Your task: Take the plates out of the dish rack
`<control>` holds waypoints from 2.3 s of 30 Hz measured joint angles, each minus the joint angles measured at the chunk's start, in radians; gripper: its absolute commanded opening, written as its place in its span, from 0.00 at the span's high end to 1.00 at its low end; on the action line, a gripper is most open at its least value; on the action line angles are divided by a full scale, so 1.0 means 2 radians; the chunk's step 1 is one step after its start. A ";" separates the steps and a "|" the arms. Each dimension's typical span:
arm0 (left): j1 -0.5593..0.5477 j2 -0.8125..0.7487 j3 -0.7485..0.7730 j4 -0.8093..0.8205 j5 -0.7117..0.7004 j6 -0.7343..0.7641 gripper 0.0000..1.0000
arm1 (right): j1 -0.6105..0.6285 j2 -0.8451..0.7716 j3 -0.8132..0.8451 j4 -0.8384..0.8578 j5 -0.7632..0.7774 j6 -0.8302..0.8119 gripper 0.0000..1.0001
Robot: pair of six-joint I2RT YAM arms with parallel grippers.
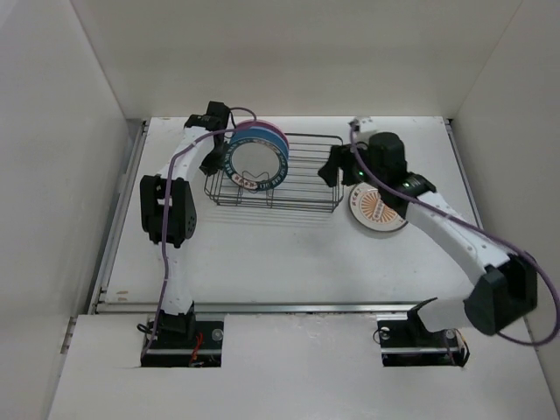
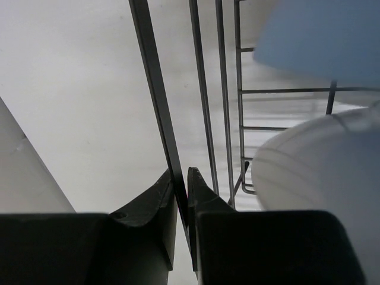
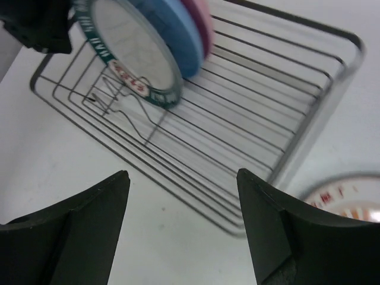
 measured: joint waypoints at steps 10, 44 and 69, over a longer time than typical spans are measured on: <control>0.000 0.003 0.003 0.005 -0.006 0.007 0.87 | 0.077 0.297 0.246 0.028 -0.007 -0.067 0.42; 0.039 -0.038 -0.050 -0.017 0.083 -0.100 1.00 | 0.063 0.039 0.117 0.068 0.094 -0.010 1.00; 0.047 -0.080 -0.084 -0.013 0.054 -0.117 0.15 | -0.274 -0.096 -0.294 -0.001 0.046 0.396 0.32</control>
